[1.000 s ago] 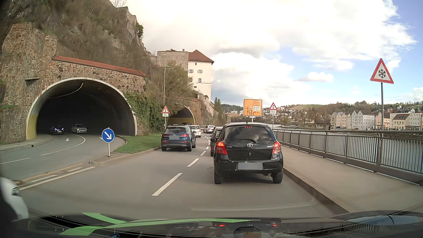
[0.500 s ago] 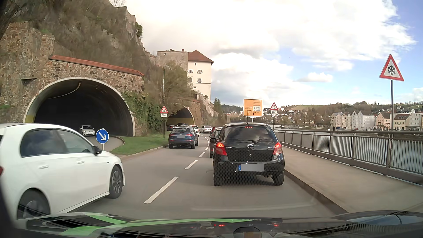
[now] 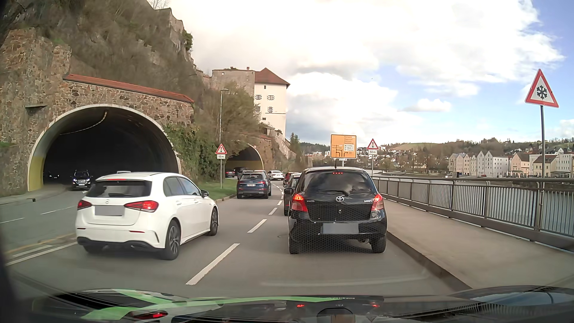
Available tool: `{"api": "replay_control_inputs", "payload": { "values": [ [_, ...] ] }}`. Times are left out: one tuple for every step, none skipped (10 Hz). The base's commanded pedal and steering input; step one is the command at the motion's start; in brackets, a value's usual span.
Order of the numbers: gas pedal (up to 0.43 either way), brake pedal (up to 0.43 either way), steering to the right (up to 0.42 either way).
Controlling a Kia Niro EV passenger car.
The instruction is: Follow the waypoints while adhering to traffic rules and regulations
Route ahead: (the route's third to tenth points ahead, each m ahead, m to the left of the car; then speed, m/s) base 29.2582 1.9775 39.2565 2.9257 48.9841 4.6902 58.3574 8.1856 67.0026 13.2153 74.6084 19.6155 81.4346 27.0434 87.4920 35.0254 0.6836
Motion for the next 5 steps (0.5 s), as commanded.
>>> {"api": "replay_control_inputs", "payload": {
  "values": [
    [0.000, 0.067, 0.007],
    [0.000, 0.037, 0.007],
    [0.000, 0.024, 0.007],
    [0.000, 0.000, 0.007],
    [0.000, 0.000, 0.007]
  ]
}}
